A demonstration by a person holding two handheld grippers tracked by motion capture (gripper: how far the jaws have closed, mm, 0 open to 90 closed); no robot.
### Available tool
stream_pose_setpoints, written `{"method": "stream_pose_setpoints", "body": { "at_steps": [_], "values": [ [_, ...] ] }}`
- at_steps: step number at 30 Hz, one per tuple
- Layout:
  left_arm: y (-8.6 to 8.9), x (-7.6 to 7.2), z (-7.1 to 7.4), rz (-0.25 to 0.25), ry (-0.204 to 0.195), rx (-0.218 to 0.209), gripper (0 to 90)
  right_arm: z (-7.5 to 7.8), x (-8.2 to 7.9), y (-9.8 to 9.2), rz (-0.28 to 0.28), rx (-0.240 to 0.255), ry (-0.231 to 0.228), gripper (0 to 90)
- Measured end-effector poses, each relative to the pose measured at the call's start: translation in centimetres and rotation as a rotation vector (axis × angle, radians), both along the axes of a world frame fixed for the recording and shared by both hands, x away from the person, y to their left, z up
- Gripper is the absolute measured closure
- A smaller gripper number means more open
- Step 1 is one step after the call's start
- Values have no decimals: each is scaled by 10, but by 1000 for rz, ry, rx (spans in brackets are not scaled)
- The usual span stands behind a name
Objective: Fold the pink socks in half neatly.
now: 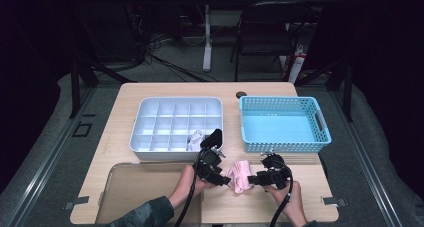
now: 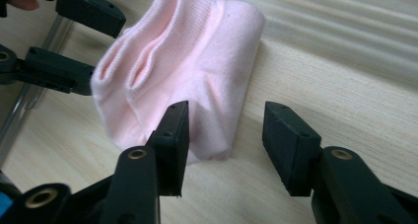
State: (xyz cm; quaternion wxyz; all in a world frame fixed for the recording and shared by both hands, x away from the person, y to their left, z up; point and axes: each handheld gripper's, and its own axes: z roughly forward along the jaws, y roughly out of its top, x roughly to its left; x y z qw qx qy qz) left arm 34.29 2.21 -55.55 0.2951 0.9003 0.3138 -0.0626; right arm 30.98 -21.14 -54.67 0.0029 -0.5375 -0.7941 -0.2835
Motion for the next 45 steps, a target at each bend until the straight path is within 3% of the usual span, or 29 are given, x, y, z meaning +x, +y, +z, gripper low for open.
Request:
{"method": "stream_pose_setpoints", "body": {
  "at_steps": [6,10,15,19,21,25,29,36,41,45],
  "values": [
    [0,1,-3,-1,21,-12,541,-6,2,3,4,-25,35,663],
    [2,0,1,2,15,-14,487,-10,3,4,9,-3,49,752],
    [5,0,10,5,-1,-34,425,-8,1,5,12,-6,33,815],
    [3,1,7,9,17,-46,412,0,-2,7,18,-35,-10,826],
    [1,3,3,15,38,-58,417,6,-5,9,32,-80,-44,827],
    [-2,3,-1,13,68,-85,398,15,-10,14,48,-124,-90,827],
    [-5,0,5,-13,31,-78,384,20,-13,18,71,-144,-106,826],
    [-10,4,-3,0,17,-76,549,26,-18,28,117,-165,-164,828],
    [-13,3,-7,1,5,-77,639,24,-18,36,164,-189,-158,831],
    [-12,5,-9,5,7,-73,662,22,-19,42,198,-204,-166,833]
  ]
}}
